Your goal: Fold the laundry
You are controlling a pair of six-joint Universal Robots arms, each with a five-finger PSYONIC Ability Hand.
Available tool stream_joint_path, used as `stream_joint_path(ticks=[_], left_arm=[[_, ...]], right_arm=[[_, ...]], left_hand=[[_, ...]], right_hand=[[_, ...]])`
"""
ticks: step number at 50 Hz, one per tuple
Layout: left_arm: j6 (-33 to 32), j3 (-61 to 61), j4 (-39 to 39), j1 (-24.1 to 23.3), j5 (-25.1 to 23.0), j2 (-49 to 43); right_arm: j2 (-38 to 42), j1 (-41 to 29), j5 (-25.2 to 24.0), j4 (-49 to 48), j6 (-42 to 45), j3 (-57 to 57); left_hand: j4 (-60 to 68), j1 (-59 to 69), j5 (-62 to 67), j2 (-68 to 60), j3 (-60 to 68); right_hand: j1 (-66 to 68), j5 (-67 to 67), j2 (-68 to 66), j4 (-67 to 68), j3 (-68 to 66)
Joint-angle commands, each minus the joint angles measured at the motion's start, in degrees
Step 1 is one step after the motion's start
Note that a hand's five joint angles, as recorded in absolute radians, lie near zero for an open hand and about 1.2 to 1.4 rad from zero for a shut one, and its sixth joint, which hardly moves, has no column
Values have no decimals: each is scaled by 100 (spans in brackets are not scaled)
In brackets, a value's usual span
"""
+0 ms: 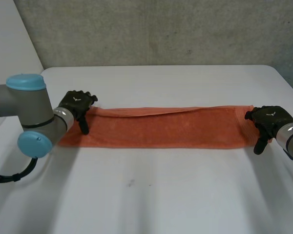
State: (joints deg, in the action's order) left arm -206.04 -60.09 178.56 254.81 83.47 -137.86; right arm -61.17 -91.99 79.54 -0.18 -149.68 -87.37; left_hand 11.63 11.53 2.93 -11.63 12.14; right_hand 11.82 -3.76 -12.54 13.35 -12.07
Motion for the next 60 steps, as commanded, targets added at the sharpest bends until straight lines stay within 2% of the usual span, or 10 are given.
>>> stream_joint_path(ticks=[1,5,12,17,30,32,35,40,44,60], left_arm=[[11,-635,39,-1,-23,496],[11,-951,126,-10,-23,707],[117,-1110,65,-142,-374,822],[214,-891,-92,-168,-831,621],[214,735,-1165,-230,-814,-549],[222,928,-1165,-230,-806,-646],[292,1236,-1157,-230,-797,-690],[838,1360,-875,-230,-744,-532],[1408,1045,-367,-212,-709,-93],[961,-1433,-146,-212,-577,1198]], right_arm=[[-9,23,-8,44,0,0],[-53,50,-8,44,0,27],[-79,138,-8,44,0,9],[-71,120,-8,44,0,-8],[-27,103,-17,36,8,-35],[-27,103,-17,36,26,-35],[-18,111,-17,36,114,-43],[-18,103,-8,36,158,-61],[-27,103,-8,36,167,-79],[-79,138,-87,53,149,-175]], left_hand=[[-163,-153,-293,163,-214],[92,102,-38,-92,41],[2246,2256,2117,-2246,2196],[2213,2223,2083,-2213,2162],[2113,2123,1983,-2113,2062],[1761,1771,1632,-1761,1711],[-163,-153,-293,163,-214],[-163,-153,-293,163,-214],[-163,-153,-293,163,-214],[-163,-153,-293,163,-214]], right_hand=[[-182,376,254,-335,207],[-182,376,254,-335,207],[-182,376,254,-335,207],[-182,376,254,-335,207],[-182,376,254,-335,207],[-182,376,254,-335,207],[-182,376,254,-335,207],[-182,376,254,-335,207],[-182,376,254,-335,207],[-182,376,254,-335,207]])
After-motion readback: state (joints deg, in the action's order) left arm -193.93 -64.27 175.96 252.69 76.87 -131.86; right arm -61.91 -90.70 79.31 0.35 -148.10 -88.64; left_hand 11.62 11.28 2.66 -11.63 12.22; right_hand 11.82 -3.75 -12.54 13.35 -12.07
